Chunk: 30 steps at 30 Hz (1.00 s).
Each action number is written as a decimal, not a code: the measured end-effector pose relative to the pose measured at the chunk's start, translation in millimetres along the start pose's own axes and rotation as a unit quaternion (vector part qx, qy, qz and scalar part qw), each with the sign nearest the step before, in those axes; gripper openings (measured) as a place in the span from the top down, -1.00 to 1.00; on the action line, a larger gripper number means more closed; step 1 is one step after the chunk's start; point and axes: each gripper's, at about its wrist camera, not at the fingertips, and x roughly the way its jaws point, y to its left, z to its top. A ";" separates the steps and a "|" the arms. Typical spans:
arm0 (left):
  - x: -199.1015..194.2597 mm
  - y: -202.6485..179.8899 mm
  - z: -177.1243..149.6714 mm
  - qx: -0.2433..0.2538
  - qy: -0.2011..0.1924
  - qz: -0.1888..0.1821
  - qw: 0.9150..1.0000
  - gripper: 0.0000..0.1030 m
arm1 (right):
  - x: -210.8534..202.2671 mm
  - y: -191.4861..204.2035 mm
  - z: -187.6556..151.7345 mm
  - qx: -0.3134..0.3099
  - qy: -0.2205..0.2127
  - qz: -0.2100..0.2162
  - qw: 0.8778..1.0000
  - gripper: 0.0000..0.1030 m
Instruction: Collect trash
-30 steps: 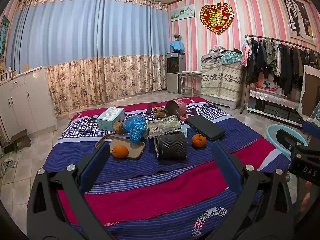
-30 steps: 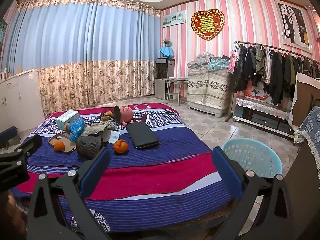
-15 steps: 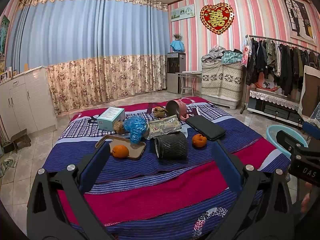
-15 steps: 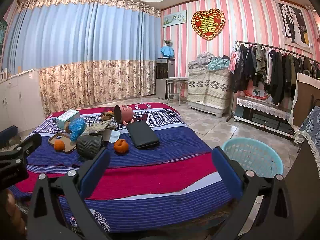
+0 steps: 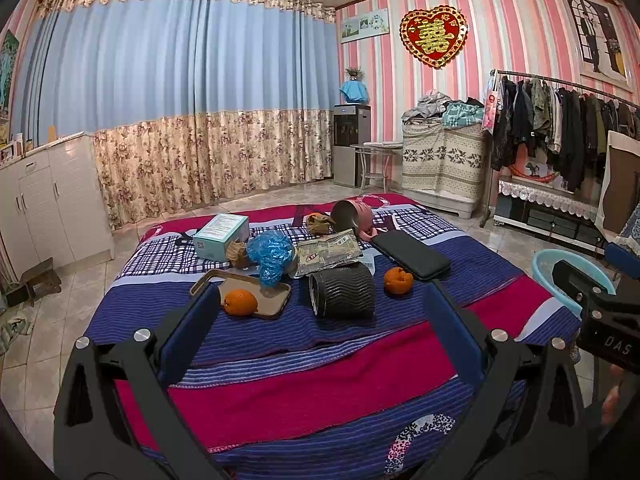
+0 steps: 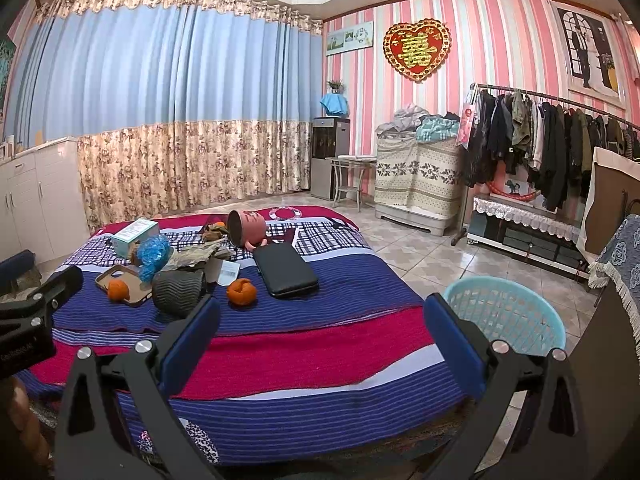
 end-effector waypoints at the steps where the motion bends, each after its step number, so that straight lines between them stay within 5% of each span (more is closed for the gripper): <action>1: 0.8 0.8 0.1 0.000 0.001 0.000 1.000 -0.90 | 0.0 0.0 0.0 0.000 0.000 0.000 1.000 -0.92; 30: 1.4 2.1 -2.6 -0.001 0.004 0.000 1.000 -0.90 | 2.9 2.1 -6.2 -0.001 0.000 0.002 1.000 -0.92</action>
